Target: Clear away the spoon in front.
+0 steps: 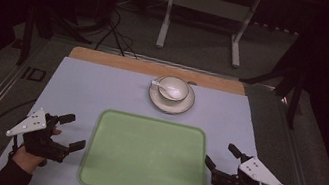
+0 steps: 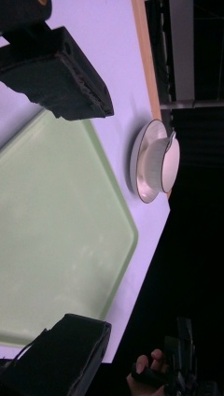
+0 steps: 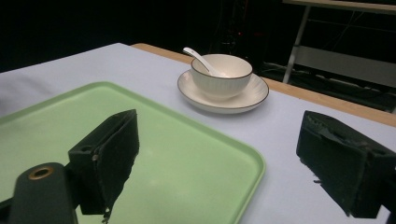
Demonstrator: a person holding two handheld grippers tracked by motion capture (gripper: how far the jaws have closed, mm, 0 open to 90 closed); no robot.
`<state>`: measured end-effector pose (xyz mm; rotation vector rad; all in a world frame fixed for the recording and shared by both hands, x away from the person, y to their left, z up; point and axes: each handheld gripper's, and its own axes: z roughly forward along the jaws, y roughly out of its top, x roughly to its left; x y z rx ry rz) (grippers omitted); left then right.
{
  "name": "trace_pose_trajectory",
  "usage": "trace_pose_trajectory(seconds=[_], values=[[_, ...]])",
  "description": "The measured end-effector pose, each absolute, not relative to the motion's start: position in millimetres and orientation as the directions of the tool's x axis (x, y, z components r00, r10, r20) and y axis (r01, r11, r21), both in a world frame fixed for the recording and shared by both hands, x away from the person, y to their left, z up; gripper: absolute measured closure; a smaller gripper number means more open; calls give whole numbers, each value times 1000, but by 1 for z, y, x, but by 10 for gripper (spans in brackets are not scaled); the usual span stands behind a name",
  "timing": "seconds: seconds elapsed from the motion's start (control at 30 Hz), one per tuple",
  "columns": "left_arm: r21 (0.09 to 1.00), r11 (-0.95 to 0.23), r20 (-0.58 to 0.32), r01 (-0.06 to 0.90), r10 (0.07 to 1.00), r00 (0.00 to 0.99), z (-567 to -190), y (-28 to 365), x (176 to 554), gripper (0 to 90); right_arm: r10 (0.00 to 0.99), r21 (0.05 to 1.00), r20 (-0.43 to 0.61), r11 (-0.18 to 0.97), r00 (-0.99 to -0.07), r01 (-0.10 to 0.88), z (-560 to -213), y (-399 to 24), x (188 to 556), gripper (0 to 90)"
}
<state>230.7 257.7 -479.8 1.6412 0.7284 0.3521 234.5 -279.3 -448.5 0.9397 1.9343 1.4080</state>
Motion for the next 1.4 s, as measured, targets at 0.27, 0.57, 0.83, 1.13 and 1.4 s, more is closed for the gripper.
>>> trace_pose_trajectory(seconds=[0.27, 0.57, 0.83, 1.13, 1.4], values=[[962, -101, -137, 252, 621, 772, -479, 250, 230, 9, 809, 956, -19, 187, -587, 226, -446, -279, 232, 130], [954, -121, -172, 273, 525, 834, -455, 224, 229, 9, 794, 958, -35, 199, -607, 205, -443, -275, 227, 129], [949, -90, -231, 302, 452, 861, -432, 207, 246, 9, 796, 961, -54, 206, -604, 186, -441, -273, 224, 129], [958, -104, -188, 268, 478, 858, -403, 188, 281, 9, 796, 960, -55, 209, -603, 188, -441, -272, 224, 128], [952, -70, -222, 299, 513, 829, -394, 172, 315, 14, 795, 963, -57, 204, -604, 178, -440, -270, 223, 129]])
